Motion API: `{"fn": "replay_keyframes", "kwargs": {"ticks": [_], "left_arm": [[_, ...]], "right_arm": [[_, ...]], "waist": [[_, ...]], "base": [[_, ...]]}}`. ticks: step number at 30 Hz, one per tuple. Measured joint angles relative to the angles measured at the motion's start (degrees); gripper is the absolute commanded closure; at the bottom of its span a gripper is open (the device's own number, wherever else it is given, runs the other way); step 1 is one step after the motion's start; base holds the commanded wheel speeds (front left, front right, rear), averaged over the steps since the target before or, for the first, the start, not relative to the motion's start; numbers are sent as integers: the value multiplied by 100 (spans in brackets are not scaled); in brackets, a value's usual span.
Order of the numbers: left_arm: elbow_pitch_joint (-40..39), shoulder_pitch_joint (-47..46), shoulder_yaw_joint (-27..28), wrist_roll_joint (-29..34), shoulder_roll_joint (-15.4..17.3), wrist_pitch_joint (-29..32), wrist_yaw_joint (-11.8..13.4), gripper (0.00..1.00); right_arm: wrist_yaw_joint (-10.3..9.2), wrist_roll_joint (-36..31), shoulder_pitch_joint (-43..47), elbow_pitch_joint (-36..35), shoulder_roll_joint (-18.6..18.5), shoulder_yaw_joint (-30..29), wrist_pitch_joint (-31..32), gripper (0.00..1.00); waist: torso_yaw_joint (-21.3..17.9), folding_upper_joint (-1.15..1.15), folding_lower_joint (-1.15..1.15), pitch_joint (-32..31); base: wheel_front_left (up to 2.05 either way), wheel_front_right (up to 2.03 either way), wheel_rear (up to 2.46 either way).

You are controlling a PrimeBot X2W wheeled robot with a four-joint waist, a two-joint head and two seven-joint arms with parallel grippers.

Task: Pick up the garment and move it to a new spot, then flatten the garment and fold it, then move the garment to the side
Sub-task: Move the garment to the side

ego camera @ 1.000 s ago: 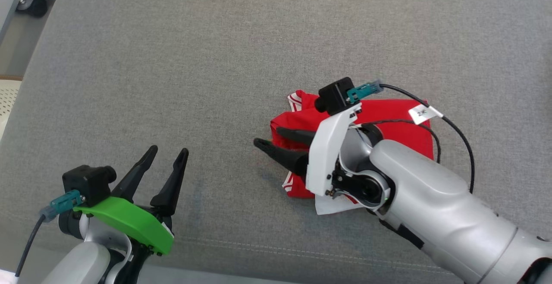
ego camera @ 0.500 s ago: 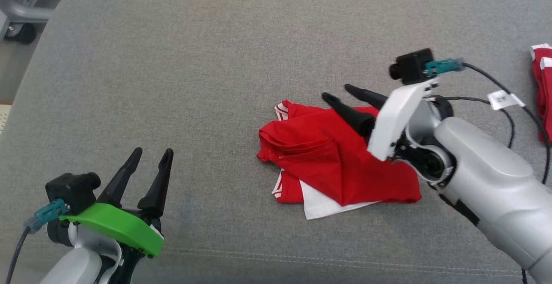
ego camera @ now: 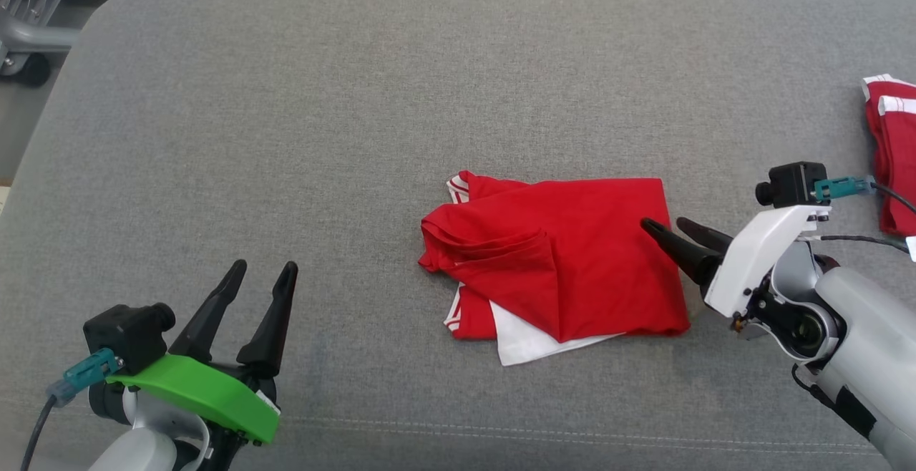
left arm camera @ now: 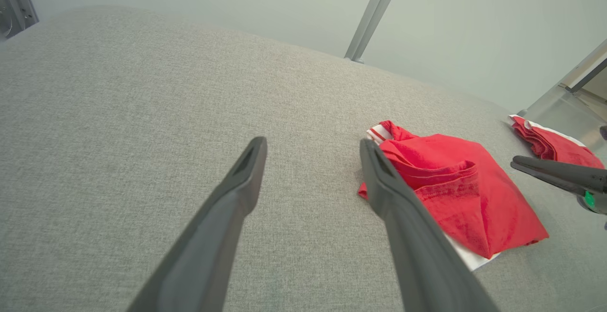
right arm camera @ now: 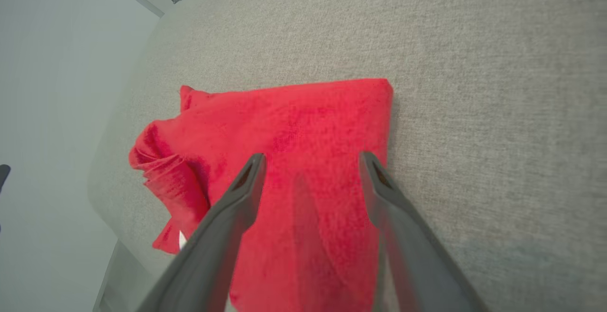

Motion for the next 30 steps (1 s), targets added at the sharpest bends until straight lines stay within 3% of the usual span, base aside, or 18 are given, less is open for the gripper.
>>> {"fn": "replay_keyframes", "kwargs": {"ticks": [10,19,20,23,30], "left_arm": [[-41,-1,-23,9,-3,0,1,0],[-45,-16,-83,49,-3,19,1,0],[-45,-18,-85,56,-3,19,1,0],[-34,-23,-89,77,-8,19,1,0],[41,-20,-59,77,-21,15,5,0]], "right_arm": [[23,100,48,134,-137,9,177,0],[60,192,25,336,116,56,359,2],[62,200,13,353,147,62,371,44],[67,294,-41,412,267,69,410,100],[181,293,-247,412,242,80,459,100]], "waist": [[38,0,0,165],[189,0,0,219],[208,0,0,222],[259,0,0,217],[315,0,0,134]], "base": [[0,0,0],[0,0,0],[0,0,0],[0,0,0],[0,0,0]]}}
